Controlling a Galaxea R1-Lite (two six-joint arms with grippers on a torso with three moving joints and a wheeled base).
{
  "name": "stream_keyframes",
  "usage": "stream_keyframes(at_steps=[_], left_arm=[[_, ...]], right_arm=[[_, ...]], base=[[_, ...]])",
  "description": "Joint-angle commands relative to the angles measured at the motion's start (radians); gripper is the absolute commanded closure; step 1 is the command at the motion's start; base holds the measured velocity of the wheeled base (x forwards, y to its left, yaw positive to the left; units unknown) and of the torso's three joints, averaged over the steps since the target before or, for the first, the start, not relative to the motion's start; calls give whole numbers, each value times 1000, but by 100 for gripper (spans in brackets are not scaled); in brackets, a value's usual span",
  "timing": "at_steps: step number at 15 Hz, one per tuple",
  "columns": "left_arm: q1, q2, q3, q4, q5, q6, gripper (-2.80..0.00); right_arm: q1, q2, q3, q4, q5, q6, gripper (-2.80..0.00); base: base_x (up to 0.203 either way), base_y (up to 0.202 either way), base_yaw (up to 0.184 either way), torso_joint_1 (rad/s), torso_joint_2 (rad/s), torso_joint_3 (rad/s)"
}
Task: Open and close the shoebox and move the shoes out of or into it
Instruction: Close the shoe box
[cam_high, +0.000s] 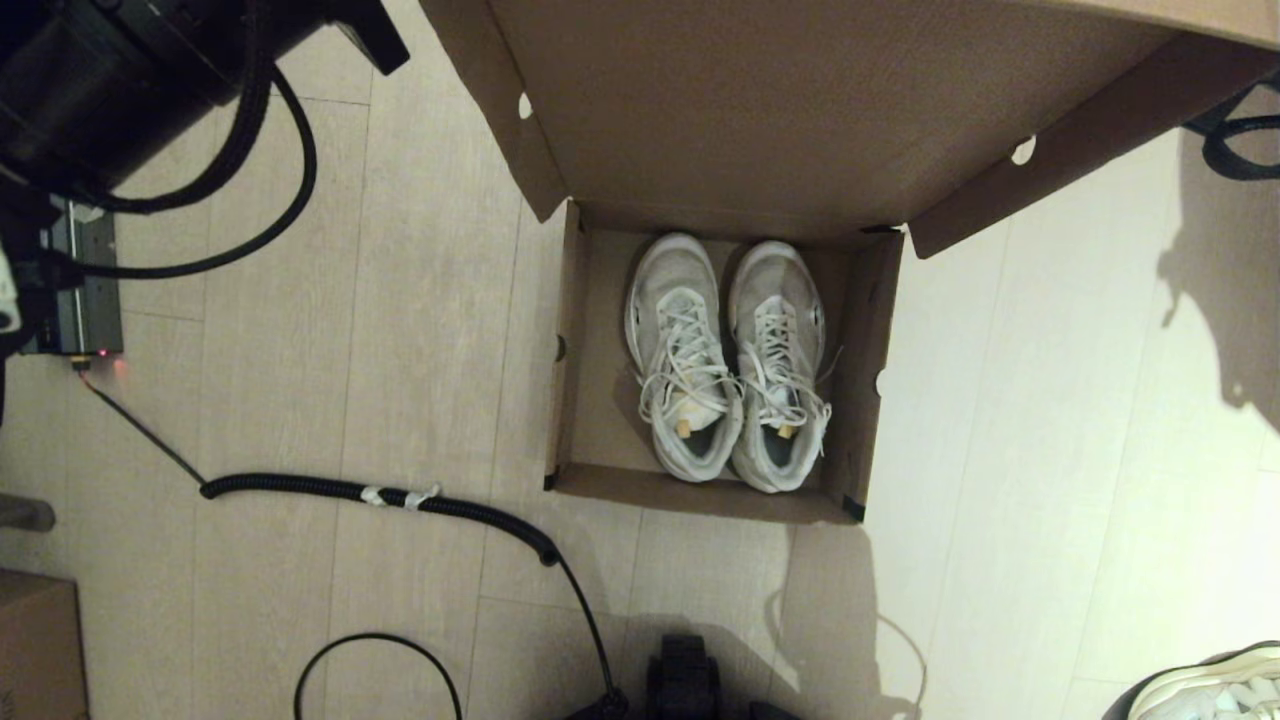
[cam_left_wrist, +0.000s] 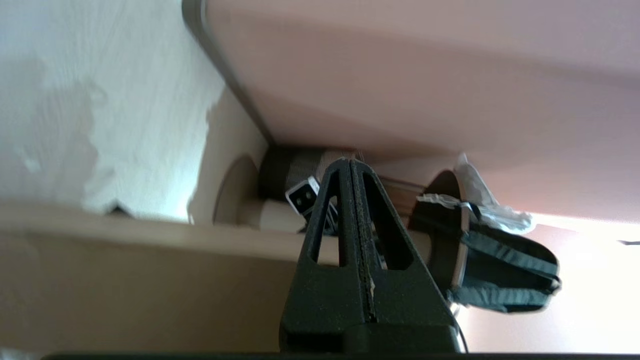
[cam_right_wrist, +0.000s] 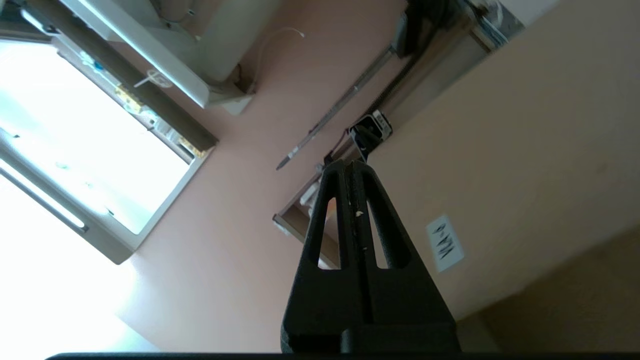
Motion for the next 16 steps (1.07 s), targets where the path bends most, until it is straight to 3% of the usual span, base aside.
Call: stream_keyframes(at_steps=[1,5,8,11,12,13,16], left_arm=[[-17,-68,75,-5,-2,-6,0],[-44,-241,327,-17,-2,-4,0],[-43,-443,565,-21,-2,-4,0],[12,-641,777,-9,-3,-5,0],[56,-674,824,-4,-3,-6,0],[84,-686,840,-1,-3,-5,0],[202,-665,833,1,-8,10,0]], right_arm=[[0,-64,64,-7,18,10,0],[1,-183,287,-59,63,11,0],[1,-356,530,-94,84,8,0],[0,-541,710,-106,102,-6,0],[1,-580,762,-107,107,-43,0],[1,-602,799,-108,113,-131,0],[-10,-623,896,-106,116,-515,0]], base=[[0,0,0,0,0,0],[0,0,0,0,0,0],[0,0,0,0,0,0],[0,0,0,0,0,0],[0,0,0,0,0,0],[0,0,0,0,0,0],[0,0,0,0,0,0]])
